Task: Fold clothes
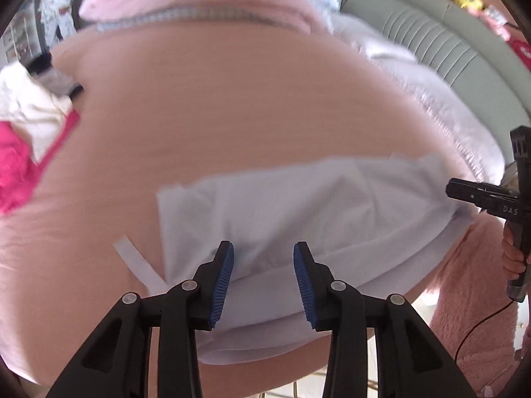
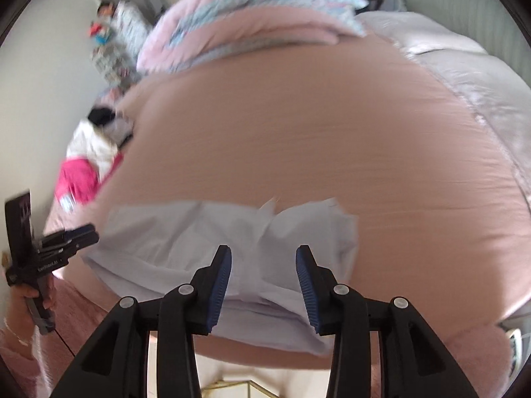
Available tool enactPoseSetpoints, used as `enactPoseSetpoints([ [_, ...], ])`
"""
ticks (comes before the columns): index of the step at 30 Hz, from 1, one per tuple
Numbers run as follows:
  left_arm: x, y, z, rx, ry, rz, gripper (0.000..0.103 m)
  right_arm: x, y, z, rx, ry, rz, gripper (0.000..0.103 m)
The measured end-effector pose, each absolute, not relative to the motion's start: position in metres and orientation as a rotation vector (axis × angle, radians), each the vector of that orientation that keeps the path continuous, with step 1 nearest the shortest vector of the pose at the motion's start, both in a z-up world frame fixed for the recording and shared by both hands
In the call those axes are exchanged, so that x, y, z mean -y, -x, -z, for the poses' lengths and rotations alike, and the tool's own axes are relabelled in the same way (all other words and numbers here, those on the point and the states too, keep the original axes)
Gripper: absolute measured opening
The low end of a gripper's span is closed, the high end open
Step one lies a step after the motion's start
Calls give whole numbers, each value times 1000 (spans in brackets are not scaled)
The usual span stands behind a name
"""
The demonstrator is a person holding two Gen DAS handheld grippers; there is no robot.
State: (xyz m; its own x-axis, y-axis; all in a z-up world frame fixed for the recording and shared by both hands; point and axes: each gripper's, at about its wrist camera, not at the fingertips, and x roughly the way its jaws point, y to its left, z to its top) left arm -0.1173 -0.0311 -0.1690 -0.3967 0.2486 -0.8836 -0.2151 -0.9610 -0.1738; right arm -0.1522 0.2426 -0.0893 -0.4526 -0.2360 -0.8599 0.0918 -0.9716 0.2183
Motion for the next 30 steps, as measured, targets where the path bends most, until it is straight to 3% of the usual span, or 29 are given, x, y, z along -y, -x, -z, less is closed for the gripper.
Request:
enactPoseSetpoints([
  [4, 35, 103, 180, 10, 1611, -2388, 34, -231, 152, 129, 60, -1687, 2431, 40],
  [9, 42, 84, 167, -230, 1641, -2399, 34, -243, 121, 123, -132, -1696, 2376, 40],
  [12, 37, 71, 151, -338, 1519, -2464, 34, -255, 113, 105, -219, -1714, 2464, 41],
  [18, 11, 61, 149, -323, 1364, -2384, 34, -225, 91, 70, -241, -1455, 2479, 41],
  [26, -16, 61, 167, -294, 1366, -2291, 38, -190, 97, 110, -353, -1526, 2397, 42],
  [30, -24, 57, 165, -299, 1343, -2267, 38, -183, 92, 113, -399, -1503, 2464, 53],
])
